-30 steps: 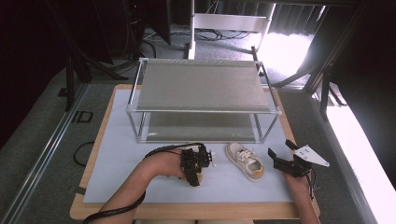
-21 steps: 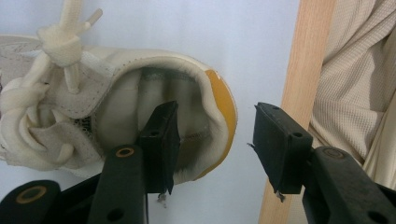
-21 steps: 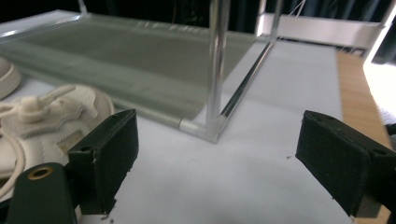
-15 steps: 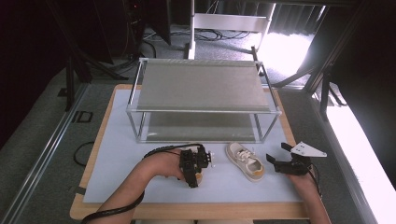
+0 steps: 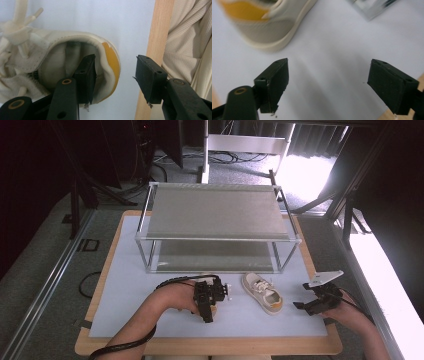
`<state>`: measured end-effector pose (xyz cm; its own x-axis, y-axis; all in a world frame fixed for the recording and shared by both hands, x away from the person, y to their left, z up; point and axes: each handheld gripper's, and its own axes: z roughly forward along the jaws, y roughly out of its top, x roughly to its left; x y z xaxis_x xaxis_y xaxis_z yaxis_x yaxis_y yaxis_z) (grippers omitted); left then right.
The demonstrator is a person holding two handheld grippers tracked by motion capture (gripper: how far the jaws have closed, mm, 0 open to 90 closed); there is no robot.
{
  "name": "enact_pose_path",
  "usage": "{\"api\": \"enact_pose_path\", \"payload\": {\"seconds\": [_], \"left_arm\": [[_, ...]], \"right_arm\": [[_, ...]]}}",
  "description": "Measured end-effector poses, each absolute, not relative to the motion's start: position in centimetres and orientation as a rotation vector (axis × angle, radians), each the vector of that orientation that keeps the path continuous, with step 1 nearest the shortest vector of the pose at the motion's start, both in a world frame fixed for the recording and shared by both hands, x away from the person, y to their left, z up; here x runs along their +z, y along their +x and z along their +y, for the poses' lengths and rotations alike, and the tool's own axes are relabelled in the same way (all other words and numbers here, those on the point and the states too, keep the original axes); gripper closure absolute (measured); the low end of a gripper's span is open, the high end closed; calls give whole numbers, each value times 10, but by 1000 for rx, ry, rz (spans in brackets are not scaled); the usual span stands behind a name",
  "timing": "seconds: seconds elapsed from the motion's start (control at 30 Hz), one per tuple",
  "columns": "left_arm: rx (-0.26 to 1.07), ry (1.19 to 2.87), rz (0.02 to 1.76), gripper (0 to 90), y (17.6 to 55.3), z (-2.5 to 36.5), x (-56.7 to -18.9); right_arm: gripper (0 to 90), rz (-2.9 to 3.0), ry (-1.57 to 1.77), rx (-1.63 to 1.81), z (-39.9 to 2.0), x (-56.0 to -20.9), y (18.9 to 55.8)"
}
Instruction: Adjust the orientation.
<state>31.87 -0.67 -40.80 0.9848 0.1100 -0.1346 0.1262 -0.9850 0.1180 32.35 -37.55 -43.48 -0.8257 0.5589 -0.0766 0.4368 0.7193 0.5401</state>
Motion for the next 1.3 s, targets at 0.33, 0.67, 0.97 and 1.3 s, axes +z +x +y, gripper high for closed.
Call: {"api": "enact_pose_path", "payload": {"seconds": [0.33,0.67,0.97,1.3], "left_arm": [[-200,3010,180,498,319,-8,-407],[-209,3012,171,498,319,-8,-408],[-224,3004,180,498,319,-9,-409],[-228,3008,185,498,320,-8,-410]], "right_arm": [[214,2978,540,121,-341,-430,320],[229,2985,362,-216,-315,-406,319],[253,2985,219,-83,-291,-375,318],[325,2993,36,83,-259,-367,318]]}}
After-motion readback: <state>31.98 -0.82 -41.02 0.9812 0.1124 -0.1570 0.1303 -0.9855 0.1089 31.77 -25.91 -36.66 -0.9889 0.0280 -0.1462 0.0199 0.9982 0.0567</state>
